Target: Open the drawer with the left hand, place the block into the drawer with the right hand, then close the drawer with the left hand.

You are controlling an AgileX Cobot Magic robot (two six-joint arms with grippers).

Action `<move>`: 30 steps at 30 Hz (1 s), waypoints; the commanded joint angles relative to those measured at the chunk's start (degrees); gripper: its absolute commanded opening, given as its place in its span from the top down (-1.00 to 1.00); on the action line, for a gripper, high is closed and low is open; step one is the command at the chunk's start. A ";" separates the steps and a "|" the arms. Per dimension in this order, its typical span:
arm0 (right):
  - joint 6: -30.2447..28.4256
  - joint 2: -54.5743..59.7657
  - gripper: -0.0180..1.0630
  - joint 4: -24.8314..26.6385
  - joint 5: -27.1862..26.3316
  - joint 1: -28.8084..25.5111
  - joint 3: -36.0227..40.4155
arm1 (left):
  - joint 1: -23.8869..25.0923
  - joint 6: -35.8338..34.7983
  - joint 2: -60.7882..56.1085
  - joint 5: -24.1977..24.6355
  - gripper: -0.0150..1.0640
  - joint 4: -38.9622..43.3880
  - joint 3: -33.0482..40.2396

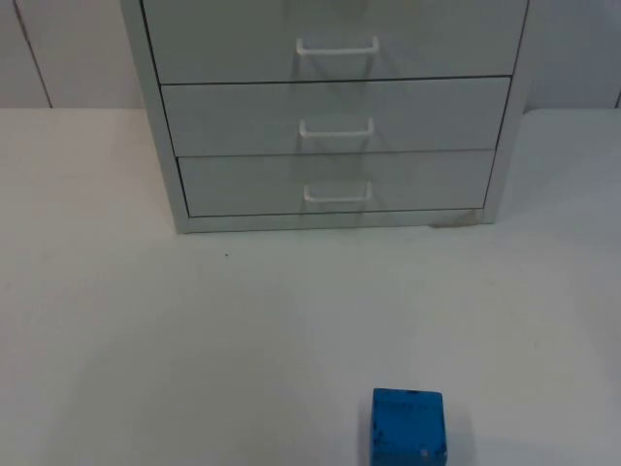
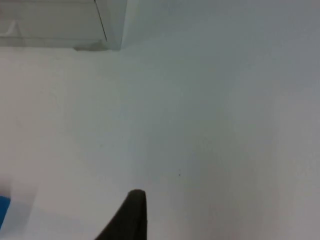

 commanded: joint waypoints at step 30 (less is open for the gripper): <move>1.62 15.37 -0.93 -1.64 -0.49 -0.31 0.58 | 0.12 12.88 19.24 -5.82 0.32 -11.61 -1.55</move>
